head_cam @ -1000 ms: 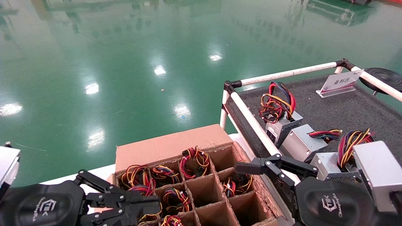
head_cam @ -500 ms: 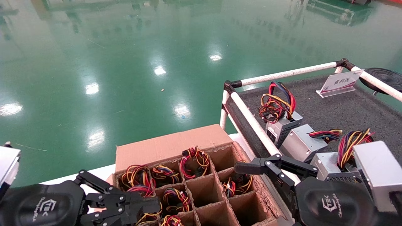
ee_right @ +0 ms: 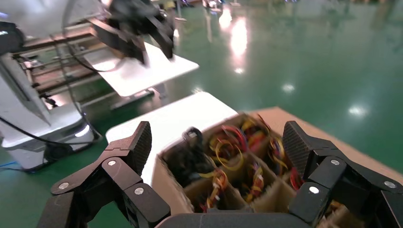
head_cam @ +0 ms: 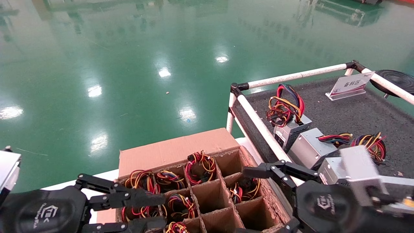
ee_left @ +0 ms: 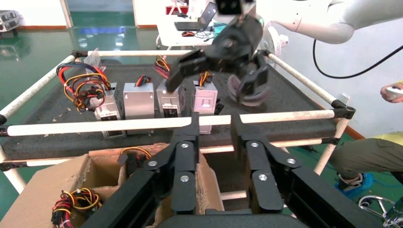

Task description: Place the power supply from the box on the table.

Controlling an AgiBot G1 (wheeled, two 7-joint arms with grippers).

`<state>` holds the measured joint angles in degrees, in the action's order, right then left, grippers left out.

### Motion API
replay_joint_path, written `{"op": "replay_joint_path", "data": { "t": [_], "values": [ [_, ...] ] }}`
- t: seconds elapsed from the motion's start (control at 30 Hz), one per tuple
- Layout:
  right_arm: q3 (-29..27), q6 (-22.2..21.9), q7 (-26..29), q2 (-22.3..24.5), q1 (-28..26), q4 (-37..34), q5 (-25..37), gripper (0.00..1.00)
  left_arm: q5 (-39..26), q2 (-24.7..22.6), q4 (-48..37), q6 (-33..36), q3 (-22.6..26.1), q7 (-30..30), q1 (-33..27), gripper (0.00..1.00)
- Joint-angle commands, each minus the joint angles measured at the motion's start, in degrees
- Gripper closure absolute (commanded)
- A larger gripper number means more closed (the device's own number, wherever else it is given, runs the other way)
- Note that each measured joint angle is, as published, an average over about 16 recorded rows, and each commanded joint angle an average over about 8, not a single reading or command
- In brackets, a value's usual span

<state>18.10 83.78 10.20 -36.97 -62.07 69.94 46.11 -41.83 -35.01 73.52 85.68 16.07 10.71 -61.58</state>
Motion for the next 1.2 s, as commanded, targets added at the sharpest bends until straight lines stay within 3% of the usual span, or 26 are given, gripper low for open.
{"op": "replay_joint_path", "data": {
  "t": [0.03, 0.37, 0.77, 1.2],
  "values": [
    [0.6, -0.7, 0.0, -0.5, 0.0, -0.9, 1.2, 0.00, 0.0, 0.0, 0.0, 0.0, 0.0, 0.0, 0.0, 0.00],
    [4.9, 0.8, -3.9, -5.7, -6.5, -9.4, 9.5, 0.00, 0.0, 0.0, 0.0, 0.0, 0.1, 0.0, 0.0, 0.00],
    [9.6, 0.4, -12.4, -15.8, -17.6, -27.9, 19.2, 0.00, 0.1, 0.0, 0.0, 0.0, 0.1, -0.1, 0.0, 0.00],
    [12.3, -1.2, -22.2, -24.7, -24.3, -45.5, 24.2, 0.00, 0.1, 0.1, 0.0, -0.1, 0.2, -0.1, 0.0, 0.00]
  ]
}}
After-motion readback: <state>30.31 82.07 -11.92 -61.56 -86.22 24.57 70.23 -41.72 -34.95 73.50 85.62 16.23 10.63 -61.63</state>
